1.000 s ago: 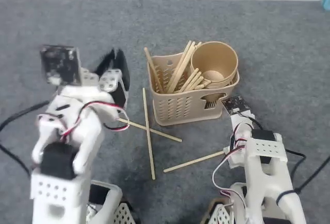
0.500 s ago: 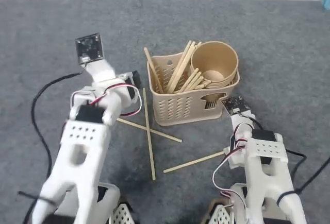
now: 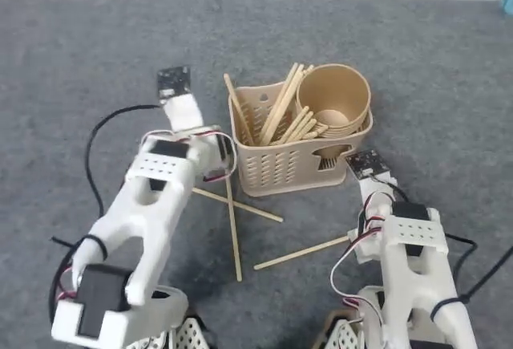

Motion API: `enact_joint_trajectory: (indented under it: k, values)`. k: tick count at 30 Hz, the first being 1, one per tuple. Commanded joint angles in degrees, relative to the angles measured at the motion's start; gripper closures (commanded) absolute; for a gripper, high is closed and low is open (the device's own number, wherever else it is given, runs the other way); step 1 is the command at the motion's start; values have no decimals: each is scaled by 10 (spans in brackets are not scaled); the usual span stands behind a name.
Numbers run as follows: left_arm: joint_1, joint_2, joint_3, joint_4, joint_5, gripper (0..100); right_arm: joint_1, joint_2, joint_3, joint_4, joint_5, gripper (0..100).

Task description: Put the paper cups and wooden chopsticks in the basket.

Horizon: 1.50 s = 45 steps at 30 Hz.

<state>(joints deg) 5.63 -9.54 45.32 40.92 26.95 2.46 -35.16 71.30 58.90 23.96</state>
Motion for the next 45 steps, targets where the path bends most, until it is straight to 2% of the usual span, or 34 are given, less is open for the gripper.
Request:
enact_joint_trajectory:
  k: [1,13,19,28,34,40,45]
  values:
    - [25,1,-24,-15,6,859,-1,0,0,-2,6,844]
    - [2,7,-20,-35,6,859,-1,0,0,-1,6,844]
    - [2,92,-34,-76,6,863,-1,0,1,-1,4,844]
    - [5,104,-58,-51,6,867,0,0,1,-1,5,844]
    - [5,129,-73,-45,6,975,0,0,5,0,7,844]
    - [5,163,-120,10,6,908,0,0,6,0,7,844]
    - [5,165,-120,10,6,918,0,0,6,-1,7,844]
